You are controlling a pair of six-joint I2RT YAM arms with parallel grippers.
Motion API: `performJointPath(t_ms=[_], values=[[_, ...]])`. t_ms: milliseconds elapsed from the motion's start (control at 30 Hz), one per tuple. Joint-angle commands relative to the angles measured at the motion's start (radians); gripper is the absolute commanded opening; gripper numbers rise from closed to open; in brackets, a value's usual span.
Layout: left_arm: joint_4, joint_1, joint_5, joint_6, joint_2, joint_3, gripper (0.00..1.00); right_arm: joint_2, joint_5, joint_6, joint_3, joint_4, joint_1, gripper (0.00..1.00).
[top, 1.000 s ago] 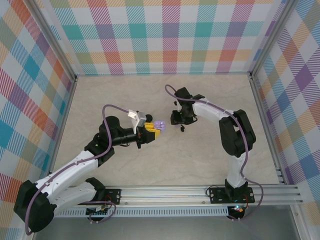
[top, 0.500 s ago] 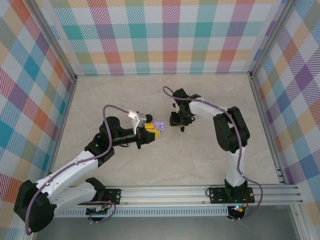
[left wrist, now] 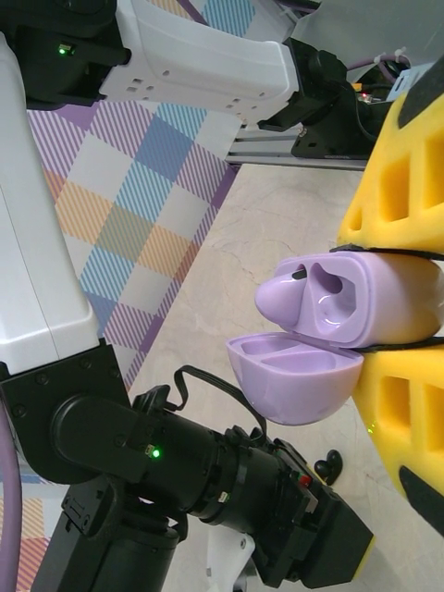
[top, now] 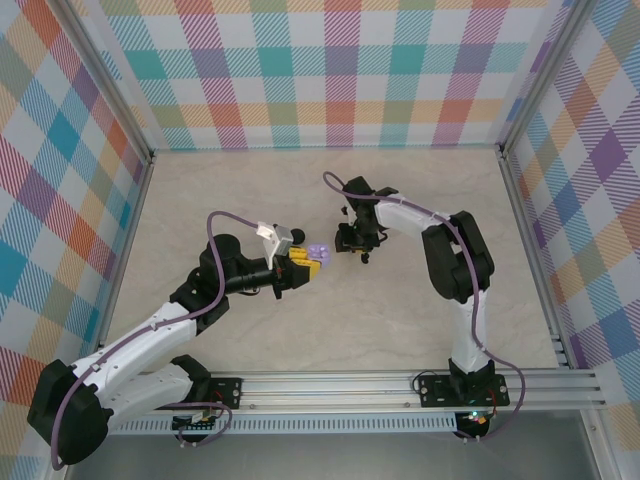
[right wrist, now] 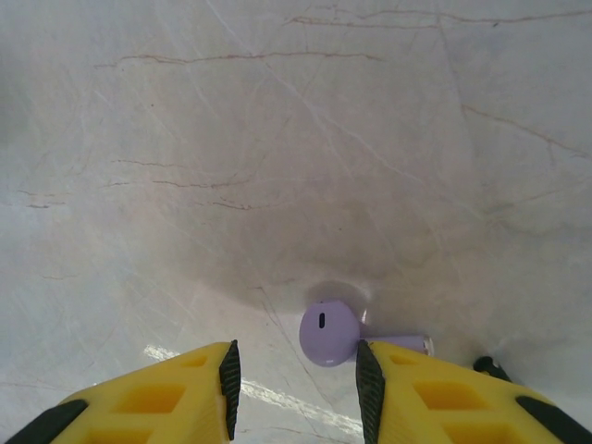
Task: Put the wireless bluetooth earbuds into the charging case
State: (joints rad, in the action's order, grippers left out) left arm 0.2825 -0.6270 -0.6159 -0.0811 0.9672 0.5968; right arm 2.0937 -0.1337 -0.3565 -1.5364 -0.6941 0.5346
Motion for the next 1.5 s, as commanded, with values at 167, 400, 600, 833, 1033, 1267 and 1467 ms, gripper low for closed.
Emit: performJointPath(t_ms=[167, 400, 600, 833, 1033, 1267, 1467], values=[[0.015, -0.010, 0.003, 0.017, -0.022, -0.012, 0.22, 0.026, -0.090, -0.031, -0.042, 0.015, 0.019, 0.40], [0.016, -0.010, 0.003, 0.019, -0.022, -0.013, 0.22, -0.009, -0.065, -0.022, -0.044, 0.028, 0.021, 0.40], [0.020, -0.009, 0.005, 0.020, -0.018, -0.012, 0.22, -0.004, 0.029, 0.022, -0.086, -0.025, 0.020, 0.34], [0.017, -0.010, 0.007, 0.020, -0.019, -0.009, 0.22, 0.069, 0.081, 0.060, -0.165, -0.067, 0.018, 0.19], [0.015, -0.009, 0.005, 0.018, -0.020, -0.009, 0.22, 0.139, 0.122, 0.076, -0.236, -0.114, 0.018, 0.08], [0.018, -0.010, 0.008, 0.019, -0.023, -0.012, 0.22, 0.166, 0.165, 0.082, -0.254, -0.145, 0.018, 0.08], [0.021, -0.009, 0.012, 0.017, -0.021, -0.019, 0.22, 0.157, 0.175, 0.089, -0.232, -0.169, 0.019, 0.10]])
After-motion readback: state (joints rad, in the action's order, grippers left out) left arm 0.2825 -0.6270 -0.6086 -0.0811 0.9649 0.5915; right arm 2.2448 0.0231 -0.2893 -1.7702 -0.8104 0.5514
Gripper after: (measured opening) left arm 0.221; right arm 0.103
